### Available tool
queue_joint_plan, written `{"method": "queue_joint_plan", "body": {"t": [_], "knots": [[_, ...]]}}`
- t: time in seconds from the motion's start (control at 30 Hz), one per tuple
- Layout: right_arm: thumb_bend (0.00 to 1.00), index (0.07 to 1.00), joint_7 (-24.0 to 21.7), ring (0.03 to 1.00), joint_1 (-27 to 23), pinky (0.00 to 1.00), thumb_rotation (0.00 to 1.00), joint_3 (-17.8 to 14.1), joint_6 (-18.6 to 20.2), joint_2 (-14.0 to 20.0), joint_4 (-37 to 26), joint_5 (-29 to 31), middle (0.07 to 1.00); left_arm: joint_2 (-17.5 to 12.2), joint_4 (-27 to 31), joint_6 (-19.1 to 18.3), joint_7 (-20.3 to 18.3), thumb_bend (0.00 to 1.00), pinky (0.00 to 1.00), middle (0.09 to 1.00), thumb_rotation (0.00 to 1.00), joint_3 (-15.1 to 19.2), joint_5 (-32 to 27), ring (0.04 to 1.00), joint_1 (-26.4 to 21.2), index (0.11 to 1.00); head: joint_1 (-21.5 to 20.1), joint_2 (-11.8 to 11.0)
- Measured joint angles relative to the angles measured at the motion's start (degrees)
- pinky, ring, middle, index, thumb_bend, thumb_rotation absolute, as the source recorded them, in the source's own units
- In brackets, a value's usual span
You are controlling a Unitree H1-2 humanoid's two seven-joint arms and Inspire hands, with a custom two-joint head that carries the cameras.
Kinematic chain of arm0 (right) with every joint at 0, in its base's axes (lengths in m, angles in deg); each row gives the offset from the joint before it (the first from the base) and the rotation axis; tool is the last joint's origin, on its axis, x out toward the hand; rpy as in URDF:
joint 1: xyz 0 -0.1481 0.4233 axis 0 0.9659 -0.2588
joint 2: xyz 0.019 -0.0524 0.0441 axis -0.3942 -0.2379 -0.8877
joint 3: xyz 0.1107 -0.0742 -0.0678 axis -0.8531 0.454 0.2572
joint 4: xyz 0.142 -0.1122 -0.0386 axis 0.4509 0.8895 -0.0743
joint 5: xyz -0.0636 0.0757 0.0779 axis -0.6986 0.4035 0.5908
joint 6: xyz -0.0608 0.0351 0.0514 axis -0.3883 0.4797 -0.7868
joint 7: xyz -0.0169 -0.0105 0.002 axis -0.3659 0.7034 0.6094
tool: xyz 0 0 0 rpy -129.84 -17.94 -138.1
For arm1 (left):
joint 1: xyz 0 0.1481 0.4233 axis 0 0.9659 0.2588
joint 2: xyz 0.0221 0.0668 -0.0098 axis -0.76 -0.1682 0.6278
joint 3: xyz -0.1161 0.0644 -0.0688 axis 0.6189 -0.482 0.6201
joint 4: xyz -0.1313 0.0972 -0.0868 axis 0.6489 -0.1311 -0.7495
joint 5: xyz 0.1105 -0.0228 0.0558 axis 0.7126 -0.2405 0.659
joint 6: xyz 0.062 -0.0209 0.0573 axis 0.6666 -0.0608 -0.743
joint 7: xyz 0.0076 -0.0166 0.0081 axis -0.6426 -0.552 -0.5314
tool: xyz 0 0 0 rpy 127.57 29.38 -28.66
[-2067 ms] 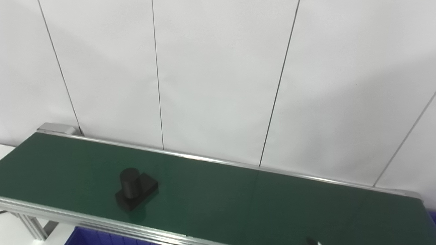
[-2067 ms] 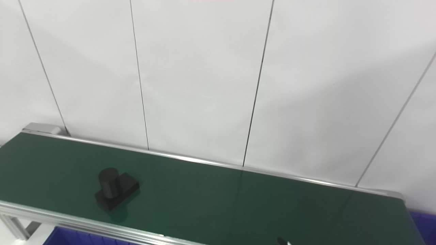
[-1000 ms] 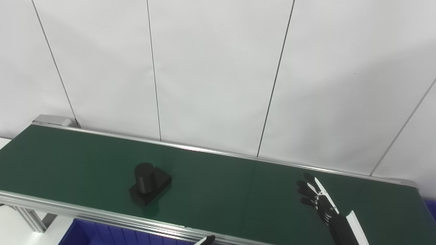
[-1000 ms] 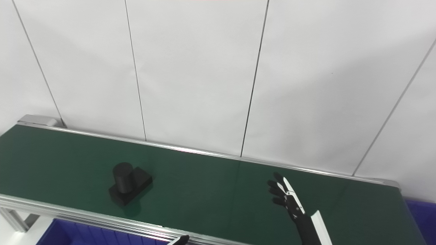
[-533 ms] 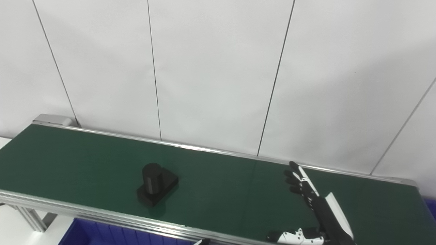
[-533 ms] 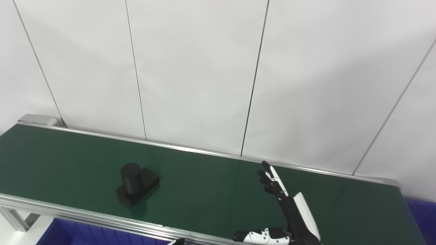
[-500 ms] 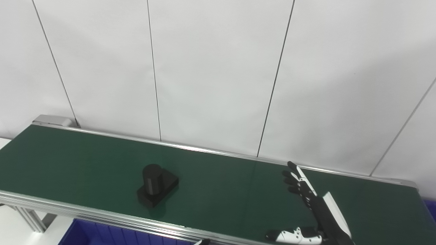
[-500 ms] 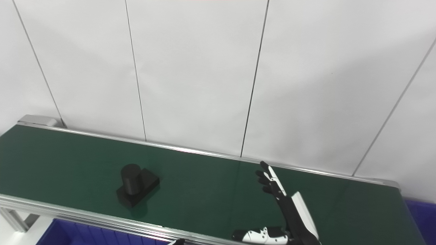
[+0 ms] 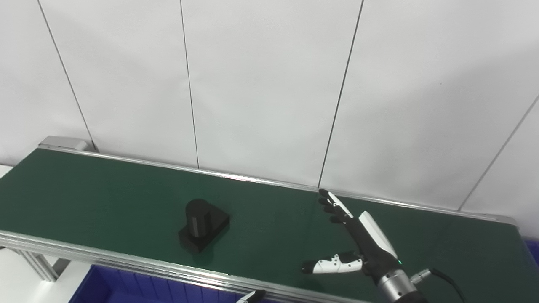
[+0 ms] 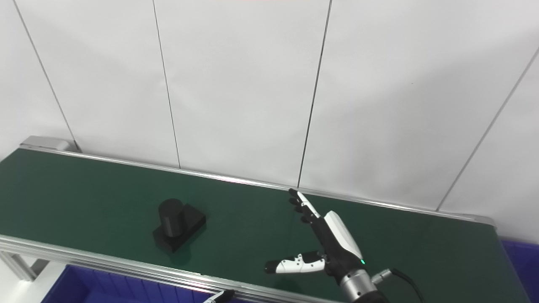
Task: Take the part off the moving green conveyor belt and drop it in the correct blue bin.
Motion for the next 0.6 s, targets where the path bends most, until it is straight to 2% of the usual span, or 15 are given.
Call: {"method": "queue_joint_plan", "body": {"t": [0.3, 0.6], "knots": [[0.96, 0.975, 0.4, 0.892, -4.9, 0.81, 0.44, 2.5, 1.5, -4.5, 7.1, -3.1, 0.932, -0.3, 0.2, -0.1, -0.1, 0.9, 0.83, 0.945, 0.23, -0.2, 0.1, 0.907, 0.0, 0.937, -1.3, 0.5], [0.96, 0.976, 1.5, 0.893, -7.5, 0.81, 0.44, 3.4, 1.6, -6.6, 12.9, -4.7, 0.939, -0.5, 0.6, -0.3, -0.2, 0.91, 0.84, 0.943, 0.24, -0.2, 0.0, 0.905, 0.1, 0.935, -1.3, 0.5]]}}
